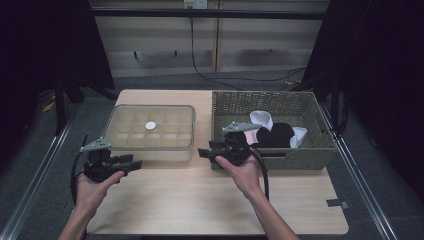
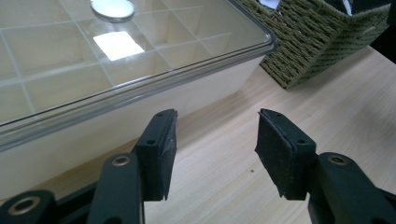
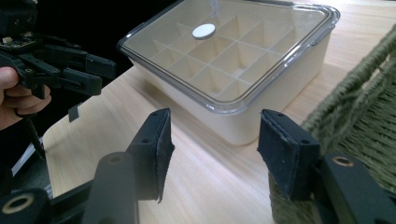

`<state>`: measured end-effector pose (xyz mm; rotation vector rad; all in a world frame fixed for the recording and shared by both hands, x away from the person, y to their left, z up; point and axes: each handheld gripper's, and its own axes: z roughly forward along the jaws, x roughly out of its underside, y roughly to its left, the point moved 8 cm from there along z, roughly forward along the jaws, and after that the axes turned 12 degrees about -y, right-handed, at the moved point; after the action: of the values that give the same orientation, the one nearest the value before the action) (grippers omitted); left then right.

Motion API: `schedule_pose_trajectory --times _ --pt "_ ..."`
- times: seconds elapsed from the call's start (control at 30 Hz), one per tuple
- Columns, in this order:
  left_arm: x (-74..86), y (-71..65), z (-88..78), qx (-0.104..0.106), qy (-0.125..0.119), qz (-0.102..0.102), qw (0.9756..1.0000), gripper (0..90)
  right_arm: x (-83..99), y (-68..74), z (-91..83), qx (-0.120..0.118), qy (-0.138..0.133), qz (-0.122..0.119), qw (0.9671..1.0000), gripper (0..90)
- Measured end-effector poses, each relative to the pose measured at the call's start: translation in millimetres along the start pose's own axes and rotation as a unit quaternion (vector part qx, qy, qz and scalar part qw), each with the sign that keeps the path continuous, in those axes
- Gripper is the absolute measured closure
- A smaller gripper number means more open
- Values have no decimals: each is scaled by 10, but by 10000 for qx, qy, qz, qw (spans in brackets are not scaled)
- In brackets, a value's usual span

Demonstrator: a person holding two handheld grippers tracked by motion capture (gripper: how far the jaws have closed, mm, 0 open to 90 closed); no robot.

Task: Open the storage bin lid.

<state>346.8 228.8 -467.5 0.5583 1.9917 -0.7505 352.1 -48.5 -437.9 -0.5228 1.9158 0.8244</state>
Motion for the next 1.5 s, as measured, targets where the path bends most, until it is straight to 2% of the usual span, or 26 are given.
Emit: schedule_pose_trajectory --times 0.2,0.27,0.37,0.43,0.57,0.67,0.8,0.9,0.93,0.97,1.0,1.07,1.13,1.2,1.3,1.37,1.5 --pt "-50 112 -89 -227 -77 -25 9997 428 -59 -4 161 -61 200 90 9997 441" --pt "-66 142 -95 -197 -94 -86 9997 414 -80 -24 203 -52 233 112 9997 424" --pt "-76 198 -82 -213 -74 -160 9996 409 -107 -46 247 -39 277 125 9995 410" --pt "-72 264 -66 -342 49 -90 9994 401 -134 -79 300 -6 320 124 9994 397" --pt "-102 318 -71 -268 79 -159 9995 372 -154 -139 390 77 409 152 9990 372" --pt "-115 368 -67 -416 202 -26 9989 368 -160 -135 451 87 474 209 9986 346" --pt "-162 435 -55 -503 228 -19 9985 353 -186 -150 520 108 494 218 9985 330" --pt "-187 531 -45 -782 372 46 9962 363 -236 -193 559 151 509 216 9984 344" --pt "-200 558 -38 -786 397 -11 9961 363 -244 -201 571 118 545 221 9982 341" --pt "-212 570 -34 -753 366 -49 9965 363 -254 -238 611 78 704 308 9970 294" --pt "-225 586 -30 -734 358 -75 9966 363 -254 -238 611 78 704 308 9970 294" --pt "-256 619 -19 -799 389 -21 9960 358 -289 -296 642 170 682 309 9970 291" --pt "-279 637 -14 -765 412 -24 9962 334 -314 -334 664 209 696 335 9968 251" --pt "-287 667 0 -800 512 61 9955 323 -350 -374 686 209 679 380 9967 237" --pt "-322 710 25 -854 392 55 9956 309 -404 -414 719 243 644 423 9967 199" --pt "-340 736 30 -761 346 17 9965 313 -429 -435 747 240 653 437 9966 173" --pt "-396 774 35 -747 297 -136 9967 374 -460 -492 821 450 894 437 9940 188"
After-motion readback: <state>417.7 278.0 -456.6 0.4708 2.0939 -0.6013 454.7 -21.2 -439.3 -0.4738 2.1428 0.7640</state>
